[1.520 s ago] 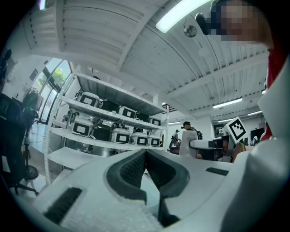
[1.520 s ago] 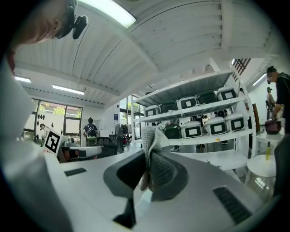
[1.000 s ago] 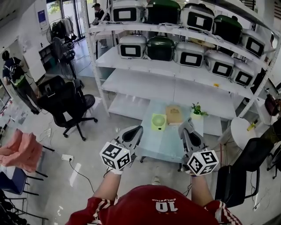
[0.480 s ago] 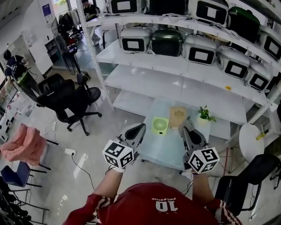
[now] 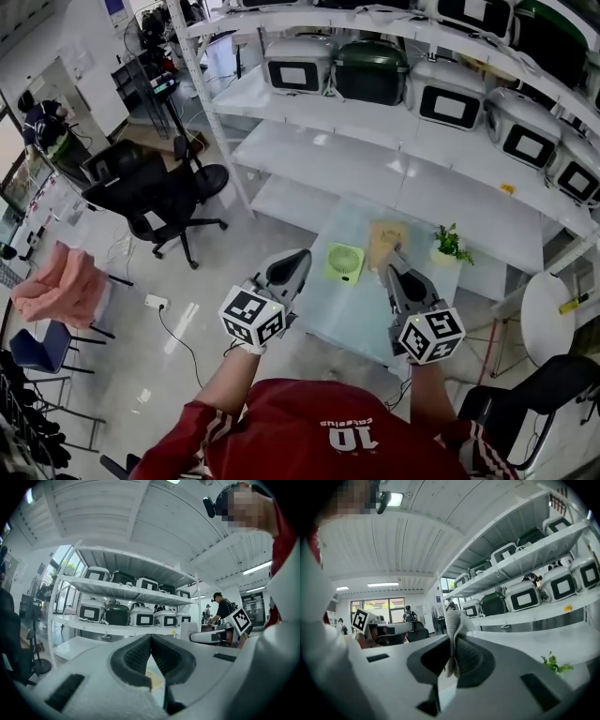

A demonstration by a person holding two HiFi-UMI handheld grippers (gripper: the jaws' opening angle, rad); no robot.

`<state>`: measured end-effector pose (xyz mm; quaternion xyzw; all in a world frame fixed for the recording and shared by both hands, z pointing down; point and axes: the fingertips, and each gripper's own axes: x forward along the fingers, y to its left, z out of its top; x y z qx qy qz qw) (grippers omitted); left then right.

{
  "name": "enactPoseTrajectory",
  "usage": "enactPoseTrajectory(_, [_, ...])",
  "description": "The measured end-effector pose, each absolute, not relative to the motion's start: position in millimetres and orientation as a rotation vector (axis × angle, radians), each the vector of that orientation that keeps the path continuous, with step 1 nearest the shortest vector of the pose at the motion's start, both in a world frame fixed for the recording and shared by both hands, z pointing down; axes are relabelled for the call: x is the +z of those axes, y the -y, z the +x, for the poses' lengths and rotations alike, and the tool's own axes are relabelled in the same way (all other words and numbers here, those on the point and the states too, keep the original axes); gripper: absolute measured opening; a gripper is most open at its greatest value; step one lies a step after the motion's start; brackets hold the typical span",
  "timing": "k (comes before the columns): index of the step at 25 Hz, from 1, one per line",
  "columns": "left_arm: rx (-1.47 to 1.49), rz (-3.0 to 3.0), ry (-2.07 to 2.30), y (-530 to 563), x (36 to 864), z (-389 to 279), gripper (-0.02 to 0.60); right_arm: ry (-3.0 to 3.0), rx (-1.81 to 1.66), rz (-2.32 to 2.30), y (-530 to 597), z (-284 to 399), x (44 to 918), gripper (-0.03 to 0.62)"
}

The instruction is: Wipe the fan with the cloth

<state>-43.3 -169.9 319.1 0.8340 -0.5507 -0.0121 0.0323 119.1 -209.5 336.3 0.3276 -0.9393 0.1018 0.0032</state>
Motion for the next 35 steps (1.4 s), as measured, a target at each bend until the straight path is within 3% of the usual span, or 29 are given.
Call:
enactPoseTrajectory(20, [0.069,2.458,1.77,182,384,-84,0.005,2.793,0.446,0.991,255,90,436,0.021])
enactPoseTrajectory(35, [0.116,2.416,1.649,202,448,-80,0.005,2.607,0.609,0.955,261,76,534,0.023])
